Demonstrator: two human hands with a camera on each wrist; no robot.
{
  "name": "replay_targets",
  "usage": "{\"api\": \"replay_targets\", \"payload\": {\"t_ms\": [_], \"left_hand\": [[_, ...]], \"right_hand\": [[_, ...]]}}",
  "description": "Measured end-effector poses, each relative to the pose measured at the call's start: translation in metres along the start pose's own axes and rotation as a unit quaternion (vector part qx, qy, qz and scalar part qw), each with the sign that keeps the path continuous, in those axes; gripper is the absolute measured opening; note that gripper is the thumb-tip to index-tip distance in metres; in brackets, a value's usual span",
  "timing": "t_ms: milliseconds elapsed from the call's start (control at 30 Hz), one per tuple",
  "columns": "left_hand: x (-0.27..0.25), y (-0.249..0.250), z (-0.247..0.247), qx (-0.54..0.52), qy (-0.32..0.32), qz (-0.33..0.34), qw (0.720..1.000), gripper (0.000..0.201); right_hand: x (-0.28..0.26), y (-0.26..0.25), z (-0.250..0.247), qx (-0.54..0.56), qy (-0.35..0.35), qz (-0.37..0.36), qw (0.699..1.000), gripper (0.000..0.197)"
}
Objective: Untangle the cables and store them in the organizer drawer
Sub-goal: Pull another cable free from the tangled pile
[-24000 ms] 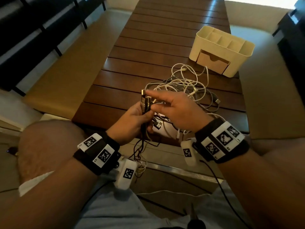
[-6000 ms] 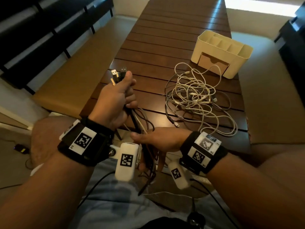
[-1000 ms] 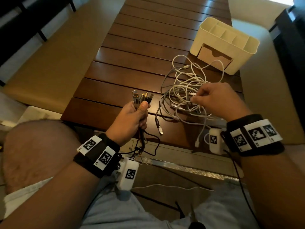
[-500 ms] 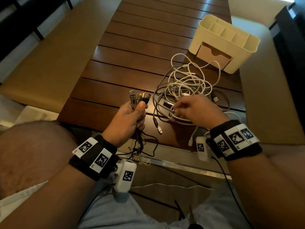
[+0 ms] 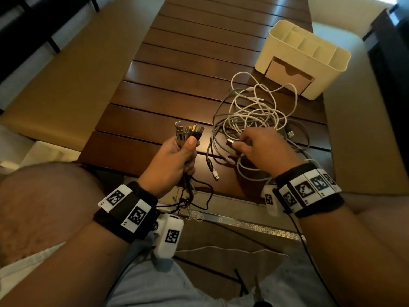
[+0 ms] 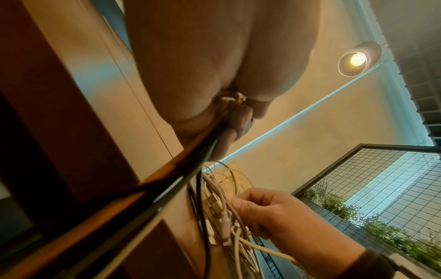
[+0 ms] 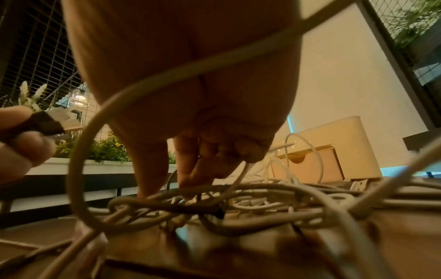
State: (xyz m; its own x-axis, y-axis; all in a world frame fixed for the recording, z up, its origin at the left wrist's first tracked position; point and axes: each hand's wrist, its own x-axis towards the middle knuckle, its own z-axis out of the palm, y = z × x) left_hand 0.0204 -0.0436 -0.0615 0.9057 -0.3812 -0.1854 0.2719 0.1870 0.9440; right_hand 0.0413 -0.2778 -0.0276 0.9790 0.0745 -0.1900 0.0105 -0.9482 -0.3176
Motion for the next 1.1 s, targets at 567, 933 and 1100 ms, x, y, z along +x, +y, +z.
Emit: {"api": "replay_targets", "payload": {"t_ms": [567, 933, 1100], "left_hand": [[0.003, -0.001, 0.007, -0.049, 0.044, 0.002, 0.998, 0.036], [0.007, 0.004, 0.016, -0.11, 0.072, 0.004, 0.991, 0.03], [0.005, 0.006, 0.017, -0.081, 0.065, 0.013, 0.994, 0.022]], "right_hand": [[-0.007, -0.014, -0.007, 0.176, 0.148, -0.102, 0.968, 0.013], [-0.012, -0.038, 0.013, 0.234, 0.03, -0.088, 0.968, 0.014], [-0.013, -0.041, 0.016, 0.248, 0.019, -0.115, 0.962, 0.011]]}}
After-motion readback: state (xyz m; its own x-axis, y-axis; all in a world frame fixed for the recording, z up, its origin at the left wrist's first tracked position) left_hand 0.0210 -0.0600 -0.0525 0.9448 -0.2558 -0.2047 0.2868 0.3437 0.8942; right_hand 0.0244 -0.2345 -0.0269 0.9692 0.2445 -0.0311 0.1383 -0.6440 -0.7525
